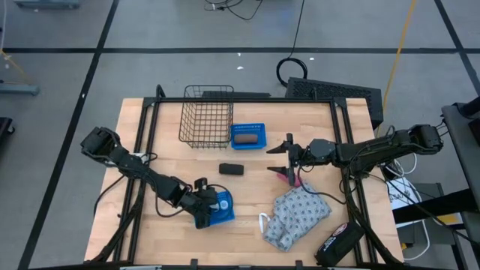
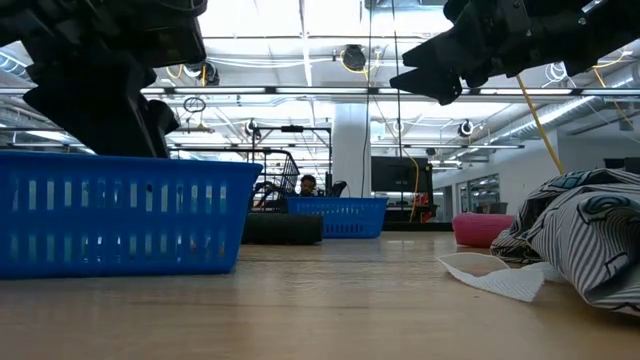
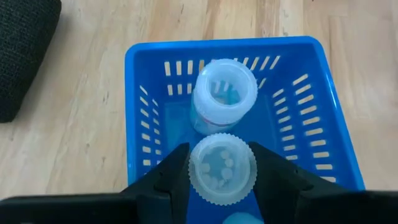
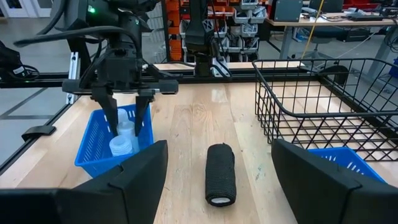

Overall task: Pick & Place Medicine items
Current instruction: Put the white medicine bottle into the bottom blue basket, then put the pink bandage into the top blue basket

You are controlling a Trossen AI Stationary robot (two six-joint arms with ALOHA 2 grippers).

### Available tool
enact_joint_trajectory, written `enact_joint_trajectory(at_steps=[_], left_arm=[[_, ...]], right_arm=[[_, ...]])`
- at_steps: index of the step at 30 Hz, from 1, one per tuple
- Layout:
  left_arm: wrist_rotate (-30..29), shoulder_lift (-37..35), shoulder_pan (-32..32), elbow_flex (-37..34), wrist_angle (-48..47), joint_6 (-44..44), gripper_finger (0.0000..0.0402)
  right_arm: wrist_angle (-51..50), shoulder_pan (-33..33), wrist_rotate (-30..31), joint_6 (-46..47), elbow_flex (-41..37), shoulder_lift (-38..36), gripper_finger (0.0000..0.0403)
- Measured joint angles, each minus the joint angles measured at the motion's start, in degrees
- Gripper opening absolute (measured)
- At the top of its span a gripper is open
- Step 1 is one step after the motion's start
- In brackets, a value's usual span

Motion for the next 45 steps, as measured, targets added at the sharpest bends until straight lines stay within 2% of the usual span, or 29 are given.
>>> enact_joint_trajectory(at_steps=[8, 15, 19, 24, 31, 35, 40, 45], left_arm=[[0.06, 0.00, 0.00, 0.02, 0.06, -1.64, 0.0287], [1.17, -2.94, 0.47, 0.13, -0.10, -1.00, 0.0352], [1.19, -7.09, 1.01, 0.13, -0.09, -0.31, 0.0369], [1.16, -14.20, 2.06, 0.13, -0.04, 5.06, 0.0378], [-3.84, -25.28, 5.12, 0.13, -0.15, 18.89, 0.0379], [-5.65, -29.67, 7.32, 0.13, -0.03, 22.43, 0.0379], [-9.26, -32.28, 10.10, 0.15, 0.09, 25.21, 0.0379], [-10.98, -31.38, 14.30, 0.15, 0.04, 27.43, 0.0379]], right_arm=[[-0.14, 0.00, -0.02, -0.20, 0.00, 0.00, 0.0274], [-0.16, 0.00, -0.02, -0.21, 0.00, 0.00, 0.0274], [-0.18, 0.00, -0.02, -0.20, 0.00, 0.00, 0.0274], [-2.92, 0.01, -0.02, 1.36, 0.00, 0.00, 0.0274], [-16.46, 0.02, 5.50, 8.07, 0.00, -0.20, 0.0274], [-26.89, 0.04, 8.60, 12.85, 0.00, -0.20, 0.0274], [-39.05, 1.68, 10.48, 21.07, -0.01, 0.53, 0.0274], [-41.13, 5.85, 10.30, 24.34, -0.11, 4.50, 0.0274]])
